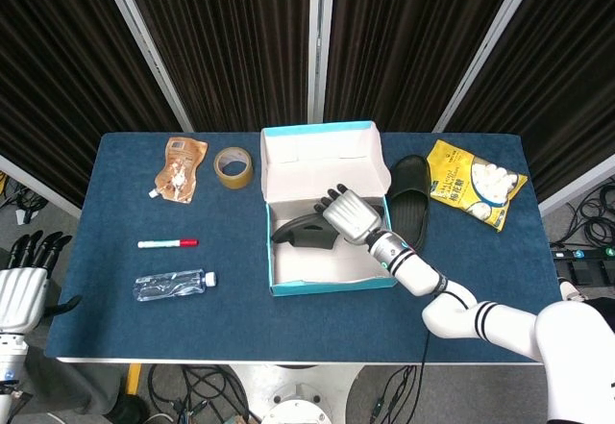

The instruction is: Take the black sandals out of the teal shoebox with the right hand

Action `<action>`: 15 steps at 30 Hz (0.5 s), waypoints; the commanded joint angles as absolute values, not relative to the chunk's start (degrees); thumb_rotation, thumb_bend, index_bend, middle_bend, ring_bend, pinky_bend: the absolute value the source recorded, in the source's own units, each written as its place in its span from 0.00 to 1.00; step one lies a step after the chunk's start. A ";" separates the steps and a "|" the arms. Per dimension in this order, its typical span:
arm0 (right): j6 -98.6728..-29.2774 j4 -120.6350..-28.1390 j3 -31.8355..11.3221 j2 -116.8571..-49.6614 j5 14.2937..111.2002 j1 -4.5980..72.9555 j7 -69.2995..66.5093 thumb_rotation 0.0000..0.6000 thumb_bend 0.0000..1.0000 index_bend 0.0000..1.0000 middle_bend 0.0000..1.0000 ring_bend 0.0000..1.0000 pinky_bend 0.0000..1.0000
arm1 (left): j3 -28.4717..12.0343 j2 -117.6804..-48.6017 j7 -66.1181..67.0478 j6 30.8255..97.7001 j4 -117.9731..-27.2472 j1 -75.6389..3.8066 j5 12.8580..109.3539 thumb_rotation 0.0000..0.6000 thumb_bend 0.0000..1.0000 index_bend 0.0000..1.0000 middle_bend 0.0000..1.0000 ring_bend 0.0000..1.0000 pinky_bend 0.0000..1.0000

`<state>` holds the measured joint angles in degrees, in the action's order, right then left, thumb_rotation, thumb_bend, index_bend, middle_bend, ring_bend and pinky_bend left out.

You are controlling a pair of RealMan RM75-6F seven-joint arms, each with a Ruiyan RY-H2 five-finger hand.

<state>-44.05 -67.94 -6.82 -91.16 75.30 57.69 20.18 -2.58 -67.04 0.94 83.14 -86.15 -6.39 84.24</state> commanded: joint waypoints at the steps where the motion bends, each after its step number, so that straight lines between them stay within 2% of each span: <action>1: -44.50 -67.13 -6.71 -92.14 75.68 57.62 20.39 1.00 0.06 0.33 0.37 0.29 0.26 | -2.66 -67.13 0.64 82.86 -85.90 -6.53 84.10 1.00 0.07 0.12 0.09 0.00 0.05; 5: -46.77 -64.84 -6.44 -94.02 77.49 57.16 19.81 1.00 0.14 0.44 0.45 0.38 0.26 | -2.67 -67.43 0.17 82.34 -85.40 -6.70 83.84 1.00 0.07 0.12 0.09 0.00 0.05; 8: -49.35 -61.79 -6.06 -96.31 79.44 56.60 18.93 1.00 0.24 0.57 0.52 0.45 0.19 | -2.65 -67.73 -0.22 82.21 -84.94 -6.83 84.01 1.00 0.07 0.12 0.09 0.00 0.05; 11: -52.41 -58.17 -5.54 -98.57 82.13 56.16 16.90 1.00 0.31 0.68 0.59 0.51 0.16 | -2.65 -67.89 -0.53 82.43 -84.63 -6.80 84.16 1.00 0.07 0.12 0.09 0.00 0.05; 15: -54.96 -54.89 -3.87 -99.35 86.71 56.36 11.56 1.00 0.35 0.76 0.64 0.55 0.16 | -2.48 -67.89 -0.83 82.56 -84.41 -6.53 84.08 1.00 0.07 0.12 0.09 0.00 0.05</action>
